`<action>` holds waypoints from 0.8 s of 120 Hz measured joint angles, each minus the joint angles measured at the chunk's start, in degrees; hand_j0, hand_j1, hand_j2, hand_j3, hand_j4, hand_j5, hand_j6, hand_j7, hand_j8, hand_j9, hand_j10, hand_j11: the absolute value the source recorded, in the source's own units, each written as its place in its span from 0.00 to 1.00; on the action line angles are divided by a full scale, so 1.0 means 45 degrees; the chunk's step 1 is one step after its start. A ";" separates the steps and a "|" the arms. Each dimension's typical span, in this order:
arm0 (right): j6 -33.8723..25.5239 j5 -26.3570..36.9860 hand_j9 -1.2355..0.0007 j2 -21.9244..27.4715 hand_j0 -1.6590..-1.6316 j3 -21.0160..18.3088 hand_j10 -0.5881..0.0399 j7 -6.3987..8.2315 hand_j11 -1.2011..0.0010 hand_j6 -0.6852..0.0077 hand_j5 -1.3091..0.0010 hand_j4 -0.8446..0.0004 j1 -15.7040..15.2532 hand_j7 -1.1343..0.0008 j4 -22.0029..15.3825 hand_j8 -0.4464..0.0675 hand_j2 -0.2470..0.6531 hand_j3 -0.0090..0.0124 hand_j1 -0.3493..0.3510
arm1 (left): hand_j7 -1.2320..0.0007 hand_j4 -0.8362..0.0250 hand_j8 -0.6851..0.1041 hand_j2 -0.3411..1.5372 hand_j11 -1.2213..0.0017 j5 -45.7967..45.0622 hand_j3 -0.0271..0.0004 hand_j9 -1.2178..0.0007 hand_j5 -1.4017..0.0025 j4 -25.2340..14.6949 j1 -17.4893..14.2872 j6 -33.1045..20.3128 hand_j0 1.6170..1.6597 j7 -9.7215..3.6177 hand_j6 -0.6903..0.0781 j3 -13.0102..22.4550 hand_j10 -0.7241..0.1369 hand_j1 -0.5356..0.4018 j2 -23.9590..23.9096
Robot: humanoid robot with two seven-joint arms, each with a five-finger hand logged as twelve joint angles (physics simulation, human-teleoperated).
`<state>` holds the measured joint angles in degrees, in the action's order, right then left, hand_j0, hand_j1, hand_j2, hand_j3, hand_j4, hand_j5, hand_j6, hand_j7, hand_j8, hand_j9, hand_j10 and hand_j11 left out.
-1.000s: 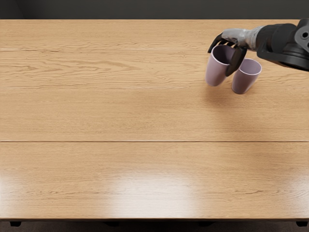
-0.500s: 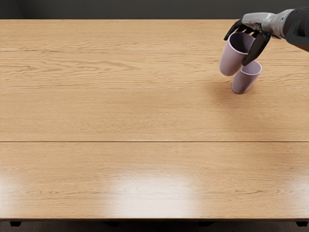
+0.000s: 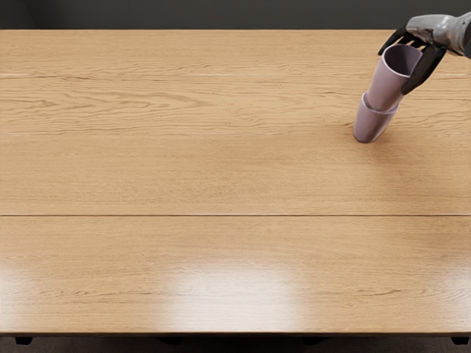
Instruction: Pick up cup and place in cup with right hand
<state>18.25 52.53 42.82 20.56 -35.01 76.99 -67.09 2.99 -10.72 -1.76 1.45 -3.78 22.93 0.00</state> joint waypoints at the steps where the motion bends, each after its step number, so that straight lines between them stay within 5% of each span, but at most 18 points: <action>1: -0.0004 0.0000 0.57 -0.0009 0.12 0.0000 0.32 0.0000 0.56 0.54 0.59 0.54 0.0002 0.54 0.0027 0.29 0.17 0.42 0.61 | 1.00 0.97 0.87 0.18 1.00 0.0000 0.99 1.00 1.00 0.0000 0.0000 -0.0001 0.96 0.0000 0.90 0.0000 0.84 0.94 0.0000; 96: -0.0062 0.0103 0.58 -0.1864 0.11 -0.0057 0.32 0.0000 0.57 0.52 0.60 0.55 0.0143 0.55 0.3341 0.25 0.17 0.42 0.60 | 1.00 0.97 0.87 0.18 1.00 0.0000 0.99 1.00 1.00 0.0000 0.0000 -0.0003 0.96 0.0000 0.90 0.0000 0.84 0.94 0.0000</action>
<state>17.97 52.99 34.43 20.30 -35.01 77.64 -52.05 2.99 -10.72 -1.76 1.43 -3.78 22.93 0.00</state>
